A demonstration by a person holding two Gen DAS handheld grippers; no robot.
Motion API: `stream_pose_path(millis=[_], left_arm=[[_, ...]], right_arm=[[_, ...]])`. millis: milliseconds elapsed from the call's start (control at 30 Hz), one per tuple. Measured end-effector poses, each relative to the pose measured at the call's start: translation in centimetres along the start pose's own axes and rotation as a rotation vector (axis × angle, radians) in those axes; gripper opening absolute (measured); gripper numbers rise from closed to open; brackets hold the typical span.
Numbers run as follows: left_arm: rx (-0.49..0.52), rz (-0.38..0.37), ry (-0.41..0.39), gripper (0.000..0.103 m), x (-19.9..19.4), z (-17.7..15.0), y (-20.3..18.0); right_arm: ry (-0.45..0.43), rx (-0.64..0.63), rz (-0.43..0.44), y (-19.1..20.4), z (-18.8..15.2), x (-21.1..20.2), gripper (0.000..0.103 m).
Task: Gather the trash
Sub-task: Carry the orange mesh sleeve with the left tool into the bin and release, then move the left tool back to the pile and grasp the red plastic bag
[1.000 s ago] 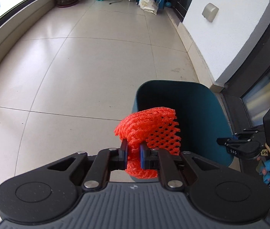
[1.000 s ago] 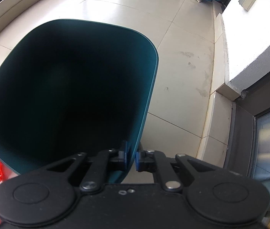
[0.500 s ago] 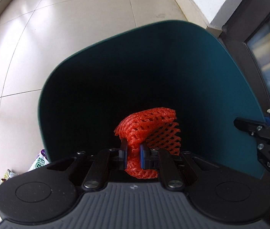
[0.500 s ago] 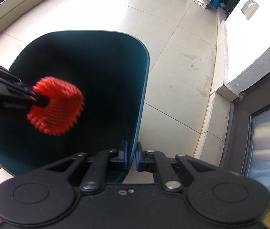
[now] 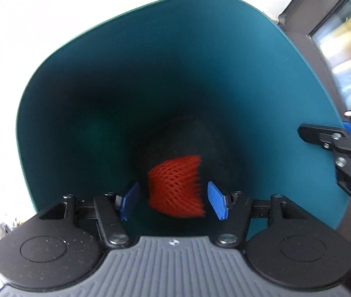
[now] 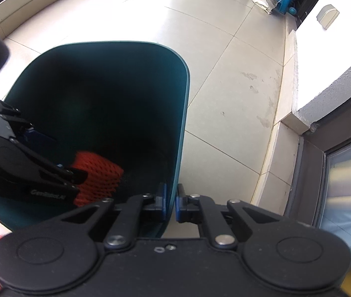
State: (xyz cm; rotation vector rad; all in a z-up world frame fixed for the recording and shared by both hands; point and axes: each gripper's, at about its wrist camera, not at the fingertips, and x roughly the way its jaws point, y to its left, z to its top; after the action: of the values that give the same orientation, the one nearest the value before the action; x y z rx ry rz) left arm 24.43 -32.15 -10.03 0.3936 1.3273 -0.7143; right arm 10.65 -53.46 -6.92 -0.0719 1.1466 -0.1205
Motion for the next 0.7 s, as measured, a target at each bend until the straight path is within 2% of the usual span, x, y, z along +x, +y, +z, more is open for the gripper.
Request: stream_pose_path(millis=[300,500,700], left_arm=[[-0.020,0.054,-0.122,0.060,-5.6,-2.0,1.5],[-0.081,0.057,-0.193,0.060,-9.0,-3.8,4.0],[-0.146,0.110,-0.241,0.060,-11.6,-6.5,7.1]], right_arm=[[-0.006,0.006,0.001,0.7,-0.5,-0.8,0.005],[-0.001,0.006,-0.003,1.3,-0.6,-1.1,0.005],[-0.003,0.005,-0.002,1.4,-0.5,-1.2,0.005]])
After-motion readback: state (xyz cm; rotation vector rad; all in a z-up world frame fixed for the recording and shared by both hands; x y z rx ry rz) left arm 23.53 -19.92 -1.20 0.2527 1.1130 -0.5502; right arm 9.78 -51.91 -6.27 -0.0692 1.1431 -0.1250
